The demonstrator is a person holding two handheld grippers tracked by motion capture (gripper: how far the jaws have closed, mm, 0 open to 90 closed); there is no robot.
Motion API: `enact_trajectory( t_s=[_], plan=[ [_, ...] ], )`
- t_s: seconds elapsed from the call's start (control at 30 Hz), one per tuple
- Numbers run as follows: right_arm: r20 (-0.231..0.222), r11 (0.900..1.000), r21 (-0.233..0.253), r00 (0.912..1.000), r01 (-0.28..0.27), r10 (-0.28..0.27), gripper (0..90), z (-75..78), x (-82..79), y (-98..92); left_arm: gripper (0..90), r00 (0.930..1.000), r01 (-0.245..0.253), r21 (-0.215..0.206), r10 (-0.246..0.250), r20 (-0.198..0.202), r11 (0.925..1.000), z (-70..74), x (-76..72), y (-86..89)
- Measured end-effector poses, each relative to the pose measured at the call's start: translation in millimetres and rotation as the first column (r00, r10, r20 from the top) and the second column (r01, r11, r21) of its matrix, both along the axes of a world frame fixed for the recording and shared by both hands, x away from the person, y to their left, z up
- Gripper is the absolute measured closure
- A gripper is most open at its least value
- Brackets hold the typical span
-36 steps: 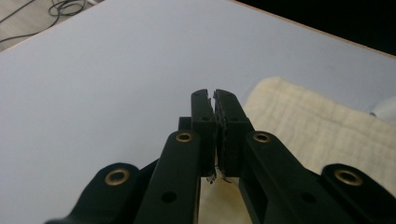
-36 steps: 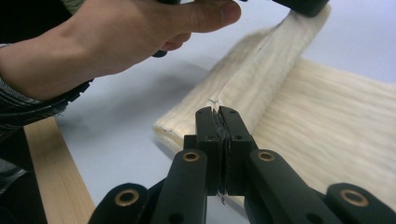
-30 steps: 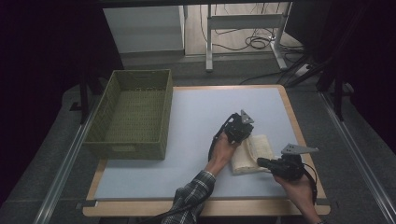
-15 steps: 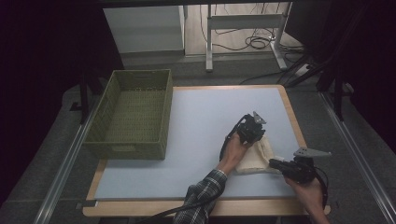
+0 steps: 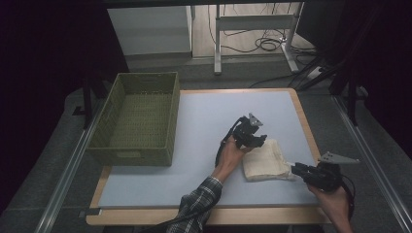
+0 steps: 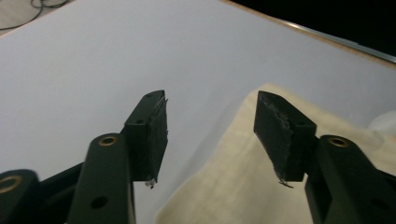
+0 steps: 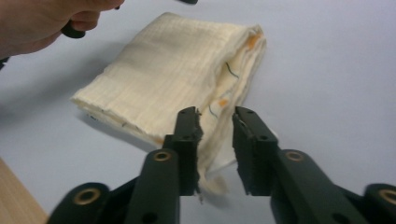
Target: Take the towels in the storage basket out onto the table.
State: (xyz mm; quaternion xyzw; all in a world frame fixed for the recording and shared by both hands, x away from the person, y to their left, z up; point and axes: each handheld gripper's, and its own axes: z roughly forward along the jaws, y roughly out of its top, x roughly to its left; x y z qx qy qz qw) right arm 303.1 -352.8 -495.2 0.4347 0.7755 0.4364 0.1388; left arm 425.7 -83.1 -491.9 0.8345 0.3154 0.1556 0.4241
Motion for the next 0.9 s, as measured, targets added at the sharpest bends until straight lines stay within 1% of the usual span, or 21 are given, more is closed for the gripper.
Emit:
enact_trajectory(
  t_s=[0.13, 0.17, 0.2, 0.23, 0.3, 0.33, 0.47, 0.53, 0.57, 0.6, 0.63, 0.67, 0.7, 0.73, 0.77, 0.8, 0.83, 0.9],
  plan=[
    [0.011, 0.999, -0.052, 0.9999, -0.011, 0.012, 60.4, 2.6, 6.1, 18.9, 40.6, 0.9999, -0.011, 0.022, 0.011, -0.002, 0.9997, -4.2, -3.9, 12.9],
    [0.001, 0.996, -0.093, 0.9999, -0.010, 0.010, 54.4, 0.6, 10.1, 29.4, 39.9, 0.9998, -0.018, 0.021, 0.018, -0.005, 0.9996, -7.2, -5.1, 18.0],
    [0.001, 0.996, -0.093, 0.9999, -0.010, 0.010, 54.4, 0.6, 10.1, 29.4, 39.1, 0.9998, -0.018, 0.021, 0.018, -0.005, 0.9996, -7.2, -5.1, 18.0],
    [-0.004, 0.993, -0.120, 1.0000, -0.001, 0.001, 51.8, -1.1, 12.4, 33.7, 39.1, 0.9998, -0.021, 0.025, 0.021, -0.007, 0.9995, -8.4, -5.1, 20.7],
    [-0.010, 0.985, -0.169, 0.9994, 0.032, -0.034, 47.1, -5.4, 15.5, 39.3, 36.6, 0.9996, -0.025, 0.028, 0.025, -0.016, 0.9993, -11.2, -5.1, 28.3],
    [-0.010, 0.985, -0.169, 0.9994, 0.032, -0.034, 47.1, -5.4, 15.5, 39.3, 36.2, 0.9996, -0.025, 0.028, 0.025, -0.016, 0.9993, -11.2, -5.1, 28.3],
    [-0.041, 0.973, -0.222, 0.9966, 0.060, -0.071, 43.5, -11.3, 14.2, 38.0, 35.3, 0.9989, -0.038, 0.040, 0.039, -0.025, 0.9985, -13.7, -3.4, 37.1],
    [-0.076, 0.971, -0.233, 0.9942, 0.055, -0.075, 42.7, -15.0, 13.4, 37.6, 35.0, 0.9986, -0.044, 0.040, 0.045, -0.029, 0.9982, -14.7, -2.7, 40.2],
    [-0.099, 0.973, -0.227, 0.9923, 0.050, -0.074, 43.3, -17.5, 13.6, 37.9, 34.8, 0.9985, -0.045, 0.040, 0.046, -0.030, 0.9982, -15.1, -2.5, 41.4],
    [-0.105, 0.977, -0.205, 0.9908, 0.062, -0.085, 49.2, -19.0, 13.0, 38.6, 34.8, 0.9984, -0.046, 0.040, 0.047, -0.031, 0.9982, -15.9, -2.4, 43.2],
    [-0.105, 0.977, -0.205, 0.9908, 0.062, -0.085, 49.2, -19.0, 13.0, 38.6, 34.8, 0.9984, -0.046, 0.040, 0.047, -0.031, 0.9982, -15.9, -2.4, 43.2],
    [-0.113, 0.978, -0.203, 0.9906, 0.053, -0.077, 56.0, -18.3, 12.9, 39.9, 34.8, 0.9982, -0.050, 0.037, 0.051, -0.033, 0.9981, -16.3, -2.6, 43.5],
    [-0.158, 0.984, -0.173, 0.9856, 0.030, -0.058, 69.4, -17.0, 13.5, 42.6, 34.8, 0.9982, -0.047, 0.041, 0.048, -0.035, 0.9981, -16.6, -2.5, 44.2],
    [-0.158, 0.984, -0.173, 0.9856, 0.030, -0.058, 69.4, -17.0, 13.5, 42.6, 34.8, 0.9982, -0.047, 0.041, 0.049, -0.035, 0.9980, -16.8, -2.4, 44.5],
    [-0.208, 0.992, -0.129, 0.9773, 0.012, -0.039, 78.4, -17.0, 17.6, 40.5, 34.8, 0.9981, -0.044, 0.032, 0.045, -0.042, 0.9985, -17.1, -2.0, 45.2],
    [-0.208, 0.992, -0.129, 0.9773, 0.012, -0.039, 78.4, -17.0, 17.6, 40.5, 34.8, 0.9981, -0.044, 0.032, 0.045, -0.042, 0.9985, -17.1, -2.0, 45.2],
    [-0.227, 0.994, -0.108, 0.9733, 0.009, -0.033, 80.1, -17.4, 19.5, 38.5, 34.8, 0.9979, -0.043, 0.027, 0.045, -0.047, 0.9987, -17.1, -1.8, 45.5],
    [-0.239, 0.997, -0.082, 0.9707, 0.004, -0.024, 81.3, -18.6, 21.4, 35.2, 34.7, 0.9976, -0.035, 0.020, 0.036, -0.059, 0.9992, -16.8, -0.9, 45.3]
  ],
)
